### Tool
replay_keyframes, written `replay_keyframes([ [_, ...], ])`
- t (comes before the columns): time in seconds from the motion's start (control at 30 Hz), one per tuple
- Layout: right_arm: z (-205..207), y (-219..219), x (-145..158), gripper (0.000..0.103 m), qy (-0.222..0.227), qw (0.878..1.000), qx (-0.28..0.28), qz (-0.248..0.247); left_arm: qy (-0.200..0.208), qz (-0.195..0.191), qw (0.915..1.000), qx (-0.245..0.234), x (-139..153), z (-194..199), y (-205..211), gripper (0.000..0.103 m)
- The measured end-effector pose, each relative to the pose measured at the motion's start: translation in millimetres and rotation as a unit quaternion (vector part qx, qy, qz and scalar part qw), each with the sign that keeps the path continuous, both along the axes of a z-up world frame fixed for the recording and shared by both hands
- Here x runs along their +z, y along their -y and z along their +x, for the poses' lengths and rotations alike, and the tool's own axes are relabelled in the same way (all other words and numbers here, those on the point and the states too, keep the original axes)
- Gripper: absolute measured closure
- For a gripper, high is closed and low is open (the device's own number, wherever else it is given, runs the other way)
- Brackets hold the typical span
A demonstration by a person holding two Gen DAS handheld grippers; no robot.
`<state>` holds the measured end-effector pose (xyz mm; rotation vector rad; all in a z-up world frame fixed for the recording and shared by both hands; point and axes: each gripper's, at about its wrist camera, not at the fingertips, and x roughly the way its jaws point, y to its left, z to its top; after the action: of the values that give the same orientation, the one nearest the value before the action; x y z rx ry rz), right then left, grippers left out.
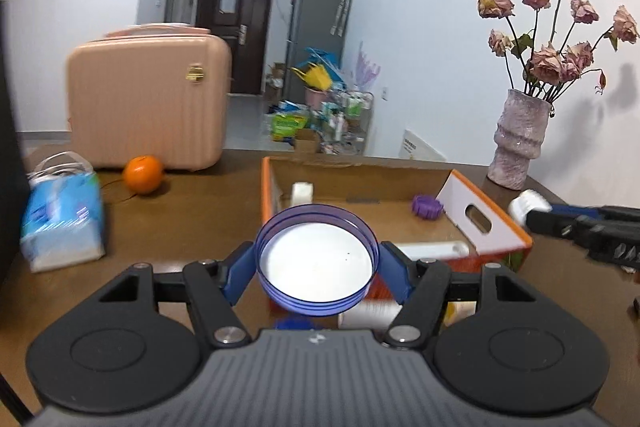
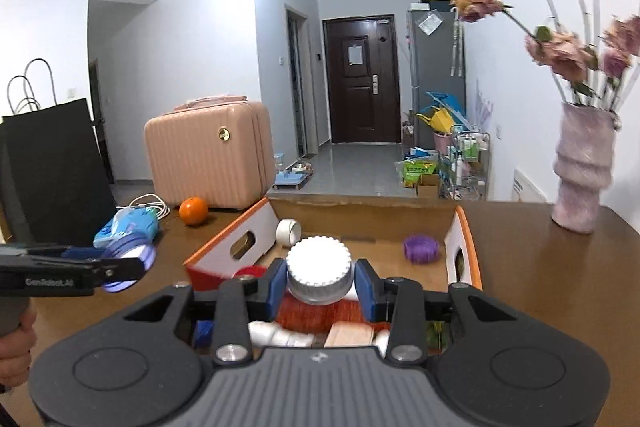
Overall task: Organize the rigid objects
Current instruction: 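Carry the cap and lid into the box and open both tools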
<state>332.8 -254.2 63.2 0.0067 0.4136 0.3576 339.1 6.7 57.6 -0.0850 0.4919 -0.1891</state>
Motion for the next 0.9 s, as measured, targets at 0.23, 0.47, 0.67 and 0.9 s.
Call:
replay_keyframes([
  [0.23,129.4,-18.6,-21.6,0.067,-0.106,0.994,0.025,-0.006,-0.074,0.029,0.9967,-0.018,-15.1,123.8,24.2,0.036],
  [0.47,230.9,-48.9,-51.8,0.066,-0.194,0.981,0.026,-0.005,-0.111,0.082,0.99,-0.032,-47.9,181.8,34.6,0.035],
  [0.67,259.7,-66.6,-63.1,0.055,-0.207,0.978,0.037,0.012,-0.1,0.101,0.9887,-0.047,-53.7,179.0,36.0,0.026],
  [0.9,223.7,-47.7,-27.8,0.044,-0.149,0.988,0.033,0.013,-0.076,0.085,0.9928,-0.037,-27.3,148.6,25.8,0.025],
])
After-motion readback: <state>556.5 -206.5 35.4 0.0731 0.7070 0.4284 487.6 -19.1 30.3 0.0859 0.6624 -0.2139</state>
